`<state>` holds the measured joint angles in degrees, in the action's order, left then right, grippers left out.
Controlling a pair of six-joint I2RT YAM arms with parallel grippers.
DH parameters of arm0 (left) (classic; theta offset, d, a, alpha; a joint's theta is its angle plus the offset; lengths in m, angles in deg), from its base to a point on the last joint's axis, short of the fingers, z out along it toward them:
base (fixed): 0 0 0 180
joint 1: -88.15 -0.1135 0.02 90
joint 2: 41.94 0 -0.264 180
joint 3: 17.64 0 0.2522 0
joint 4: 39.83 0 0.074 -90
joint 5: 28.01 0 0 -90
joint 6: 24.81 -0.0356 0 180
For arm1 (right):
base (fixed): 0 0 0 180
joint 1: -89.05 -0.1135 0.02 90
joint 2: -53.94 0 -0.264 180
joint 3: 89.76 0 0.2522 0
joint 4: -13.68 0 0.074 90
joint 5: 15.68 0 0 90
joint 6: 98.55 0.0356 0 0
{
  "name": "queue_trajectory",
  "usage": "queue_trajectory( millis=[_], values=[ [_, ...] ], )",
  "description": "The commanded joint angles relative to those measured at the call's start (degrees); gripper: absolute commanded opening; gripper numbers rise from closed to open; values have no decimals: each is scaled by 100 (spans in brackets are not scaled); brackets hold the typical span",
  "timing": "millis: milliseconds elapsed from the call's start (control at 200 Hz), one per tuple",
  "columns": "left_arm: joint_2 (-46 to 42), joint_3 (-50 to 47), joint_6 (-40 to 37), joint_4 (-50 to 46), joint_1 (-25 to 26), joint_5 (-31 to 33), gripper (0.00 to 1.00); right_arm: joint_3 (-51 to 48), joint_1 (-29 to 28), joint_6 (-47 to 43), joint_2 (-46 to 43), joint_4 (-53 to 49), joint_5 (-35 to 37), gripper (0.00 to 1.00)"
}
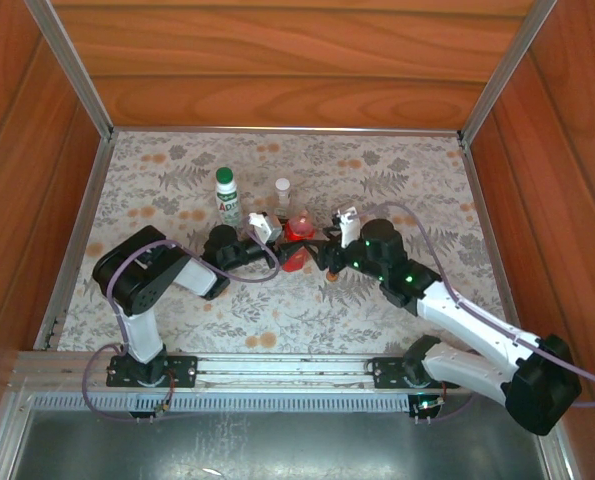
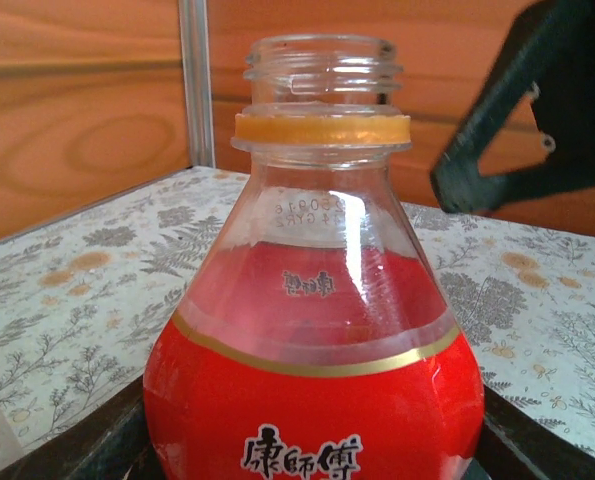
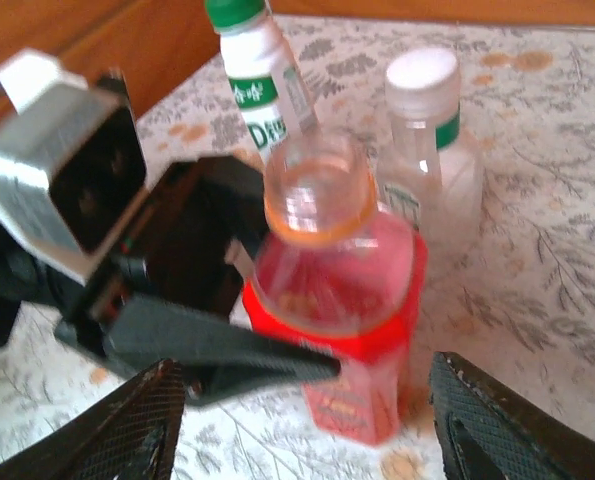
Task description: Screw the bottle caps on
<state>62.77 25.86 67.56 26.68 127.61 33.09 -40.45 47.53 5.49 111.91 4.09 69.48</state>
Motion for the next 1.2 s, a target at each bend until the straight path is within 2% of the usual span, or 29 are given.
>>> queue_trajectory(
  millis=[0,255,525,765,1114,1194],
  values=[
    [137,78,-78,94,90,-145,61,415,27,196,414,238,-49,65],
    [146,59,-104,94,120,-186,61,952,22,-250,1055,242,-95,45],
    [155,55,-129,94,134,-244,64,1109,18,-434,1310,31,20,31],
    [130,50,-122,94,138,-248,73,1300,-187,-911,1339,-482,338,29],
    [50,128,-78,94,142,-212,75,1376,-375,-1044,1401,-636,660,29],
    [67,146,-53,95,145,-252,72,1376,-385,-1035,1401,-647,661,29]
  ],
)
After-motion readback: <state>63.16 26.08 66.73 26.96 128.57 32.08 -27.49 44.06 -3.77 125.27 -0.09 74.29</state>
